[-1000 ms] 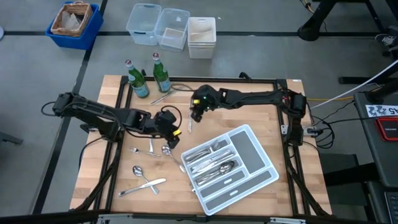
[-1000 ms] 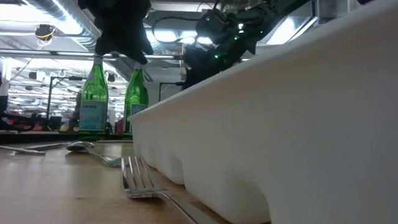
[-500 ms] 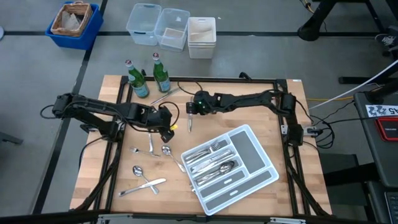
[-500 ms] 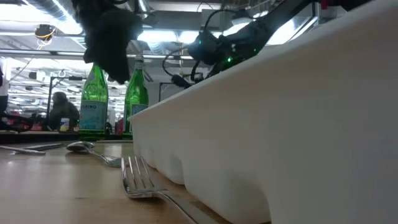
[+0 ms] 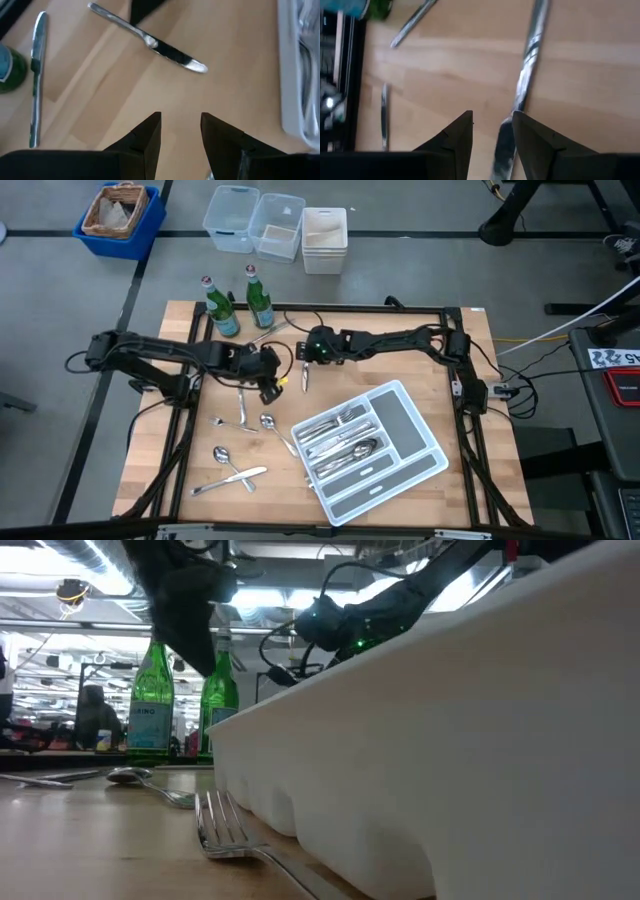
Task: Sort silverware
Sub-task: Put the silver table knife into the white silverware tray
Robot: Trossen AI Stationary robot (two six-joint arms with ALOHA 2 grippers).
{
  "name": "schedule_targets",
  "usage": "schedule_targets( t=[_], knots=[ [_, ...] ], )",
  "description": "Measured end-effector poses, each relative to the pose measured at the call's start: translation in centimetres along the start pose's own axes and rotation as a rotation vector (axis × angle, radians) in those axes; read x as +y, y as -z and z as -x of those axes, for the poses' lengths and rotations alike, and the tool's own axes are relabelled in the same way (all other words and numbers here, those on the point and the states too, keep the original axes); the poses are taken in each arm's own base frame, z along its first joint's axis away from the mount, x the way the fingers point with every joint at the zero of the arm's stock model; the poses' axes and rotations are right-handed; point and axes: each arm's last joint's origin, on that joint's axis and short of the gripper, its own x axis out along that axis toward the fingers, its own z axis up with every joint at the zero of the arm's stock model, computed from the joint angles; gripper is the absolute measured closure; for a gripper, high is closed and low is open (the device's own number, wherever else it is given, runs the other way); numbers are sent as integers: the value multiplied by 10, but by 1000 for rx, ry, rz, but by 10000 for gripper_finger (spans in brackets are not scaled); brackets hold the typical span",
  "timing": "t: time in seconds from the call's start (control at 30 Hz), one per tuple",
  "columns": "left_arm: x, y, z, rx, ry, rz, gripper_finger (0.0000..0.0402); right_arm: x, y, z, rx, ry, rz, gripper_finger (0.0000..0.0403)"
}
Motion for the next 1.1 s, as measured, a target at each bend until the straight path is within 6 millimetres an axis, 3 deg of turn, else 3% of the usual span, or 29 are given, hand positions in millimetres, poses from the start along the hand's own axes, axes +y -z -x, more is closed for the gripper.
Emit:
schedule_targets(
  t=[0.27,0.53,0.8,1.1],
  knots=[
    [21,-18,-21,-21,-22,153,274,22,-13,15,78,-10,134,260],
    [37,-32,-53,-17,-41,313,274,29,-27,44,106,259,255,260],
    [37,-48,-98,-100,-12,432,274,34,-43,95,81,616,358,260],
    [43,-48,-153,-62,40,597,274,54,-55,146,29,735,450,260]
  ],
)
